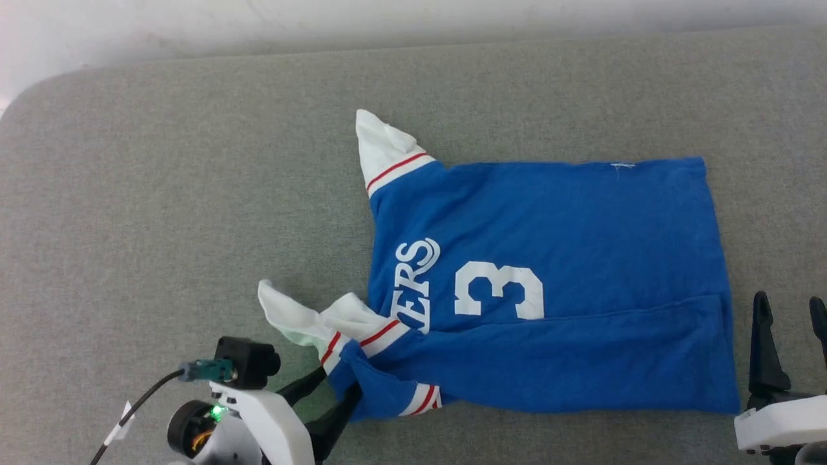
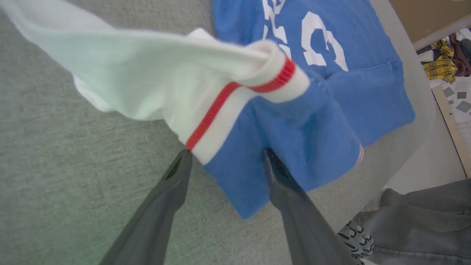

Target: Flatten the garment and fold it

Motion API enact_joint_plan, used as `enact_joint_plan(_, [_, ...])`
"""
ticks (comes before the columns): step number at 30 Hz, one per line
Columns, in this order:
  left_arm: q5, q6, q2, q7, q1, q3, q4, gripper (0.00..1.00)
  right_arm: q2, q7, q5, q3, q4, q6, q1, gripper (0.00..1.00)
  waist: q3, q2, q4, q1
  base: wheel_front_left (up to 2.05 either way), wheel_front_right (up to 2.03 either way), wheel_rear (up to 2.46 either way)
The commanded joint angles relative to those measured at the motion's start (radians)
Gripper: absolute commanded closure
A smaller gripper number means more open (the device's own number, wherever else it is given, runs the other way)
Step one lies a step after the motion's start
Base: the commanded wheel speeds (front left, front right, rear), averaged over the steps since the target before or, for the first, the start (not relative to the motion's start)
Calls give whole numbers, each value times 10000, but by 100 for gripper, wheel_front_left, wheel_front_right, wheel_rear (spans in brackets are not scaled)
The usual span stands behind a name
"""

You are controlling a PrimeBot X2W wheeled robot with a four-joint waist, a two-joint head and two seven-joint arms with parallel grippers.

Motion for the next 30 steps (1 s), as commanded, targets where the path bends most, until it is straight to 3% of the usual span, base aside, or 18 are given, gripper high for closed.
enact_joint_plan(1, [-189, -108, -5, 123, -252, -94, -23, 0, 27, -101, 26, 18, 37, -7, -172, 0, 153, 0, -50, -1, 0, 0, 0])
enact_joint_plan(7, [-366, -172, 79, 572, -728, -619, 311, 0, 28, -169, 50, 73, 181, -7, -293, 0, 342, 0, -36, -1, 0, 0, 0])
enact_joint_plan(16, [-621, -204, -224, 1158, -1245, -1416, 1506, 0, 28, -205, 60, 283, 345, -7, -475, 0, 433, 0, -143, -1, 0, 0, 0])
enact_joint_plan(17, [-595, -205, -236, 1204, -1289, -1502, 1633, 11, 28, -201, 64, 297, 358, -7, -485, 0, 438, 0, -162, -1, 0, 0, 0])
enact_joint_plan(18, [-506, -207, -225, 1181, -1342, -1585, 1740, 62, 28, -194, 66, 306, 372, -7, -494, 0, 443, 0, -182, -1, 0, 0, 0])
enact_joint_plan(19, [-396, -208, -222, 1088, -1386, -1631, 1841, 100, 28, -186, 66, 312, 384, -7, -503, 0, 443, 0, -205, -1, 0, 0, 0])
enact_joint_plan(30, [-110, 328, -204, -401, -1098, -968, 1840, 100, 28, 733, -122, 418, -378, -7, -406, 0, 329, 0, -347, -1, 0, 0, 0])
